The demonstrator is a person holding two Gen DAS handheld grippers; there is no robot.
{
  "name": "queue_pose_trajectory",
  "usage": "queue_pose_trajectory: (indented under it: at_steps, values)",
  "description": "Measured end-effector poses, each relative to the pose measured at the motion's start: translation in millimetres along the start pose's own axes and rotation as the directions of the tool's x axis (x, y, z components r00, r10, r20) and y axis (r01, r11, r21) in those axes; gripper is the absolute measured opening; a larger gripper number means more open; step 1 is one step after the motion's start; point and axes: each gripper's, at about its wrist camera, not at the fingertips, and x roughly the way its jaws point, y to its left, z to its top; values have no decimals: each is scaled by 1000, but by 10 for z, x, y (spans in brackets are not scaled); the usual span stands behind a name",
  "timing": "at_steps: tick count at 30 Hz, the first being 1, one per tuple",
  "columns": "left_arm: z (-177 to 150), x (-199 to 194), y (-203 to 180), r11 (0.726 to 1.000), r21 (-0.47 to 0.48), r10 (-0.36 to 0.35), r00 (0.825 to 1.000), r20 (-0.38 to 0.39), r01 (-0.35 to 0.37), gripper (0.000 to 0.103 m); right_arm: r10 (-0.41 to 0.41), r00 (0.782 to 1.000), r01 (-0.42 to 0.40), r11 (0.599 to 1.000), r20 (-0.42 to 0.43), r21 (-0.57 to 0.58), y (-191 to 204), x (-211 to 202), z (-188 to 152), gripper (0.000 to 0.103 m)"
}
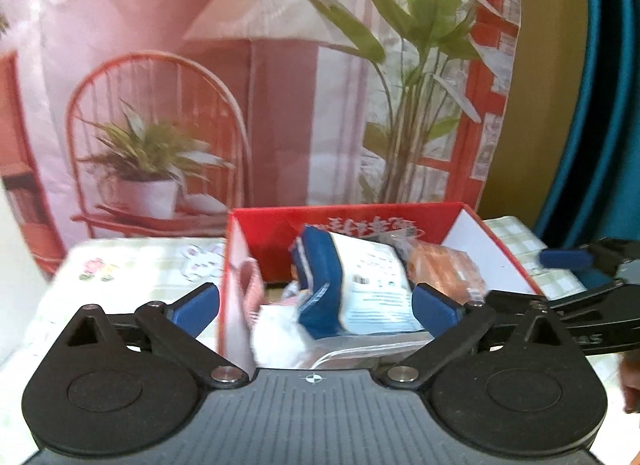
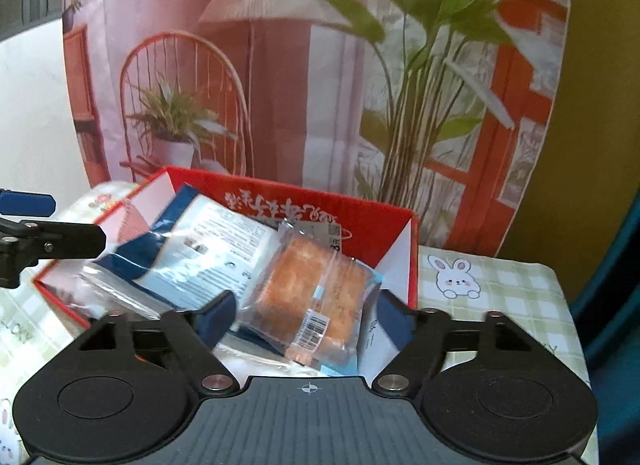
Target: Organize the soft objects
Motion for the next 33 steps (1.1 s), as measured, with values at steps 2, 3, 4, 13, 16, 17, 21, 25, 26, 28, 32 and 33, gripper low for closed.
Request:
queue_pose_trajectory:
  at_steps: [2, 3, 4, 13, 16, 17, 21, 25, 26, 28, 32, 33]
  values:
    - [14, -97, -36, 999, 32, 40, 999, 14, -41, 103, -2, 1000, 2, 1000, 13, 1, 30, -113, 5, 95]
    - [21, -148, -41, 998, 39, 46, 999, 23, -47, 103, -6, 1000, 6, 1000, 22, 2, 49, -177, 10, 100]
    - [25, -209, -41, 998, 42, 48, 998, 34, -50, 103, -8, 1000, 7, 1000, 30, 6, 59, -235, 12, 102]
    - [97, -777, -50, 1000, 30, 4, 996, 89, -6, 103, -17, 996, 11, 997, 89, 71, 132, -740, 94, 103]
    - [133, -1003, -105, 999, 41, 18, 992, 121, -23, 103, -33, 992, 22, 996, 122, 91, 162, -963, 125, 103]
    - [142, -1090, -118, 999, 40, 16, 991, 136, -22, 103, -40, 990, 27, 995, 133, 94, 175, -1038, 135, 103]
    - [173, -1402, -153, 999, 26, 20, 984, 175, -25, 103, -62, 982, 44, 994, 180, 102, 218, -1322, 159, 103]
    - [175, -1674, -229, 997, 32, 57, 978, 199, -64, 103, -103, 970, 87, 993, 220, 83, 289, -1592, 162, 103]
    - [173, -1717, -234, 997, 34, 62, 977, 203, -70, 103, -113, 966, 97, 992, 232, 81, 308, -1654, 162, 103]
    - [156, -1816, -261, 996, 37, 74, 974, 212, -84, 103, -122, 959, 104, 991, 255, 82, 329, -1797, 150, 103]
    - [125, -1977, -276, 994, 37, 88, 970, 226, -99, 103, -115, 952, 91, 991, 285, 98, 359, -2047, 121, 103]
    - [114, -2006, -280, 994, 36, 94, 969, 229, -105, 103, -113, 950, 87, 991, 291, 103, 368, -2111, 107, 103]
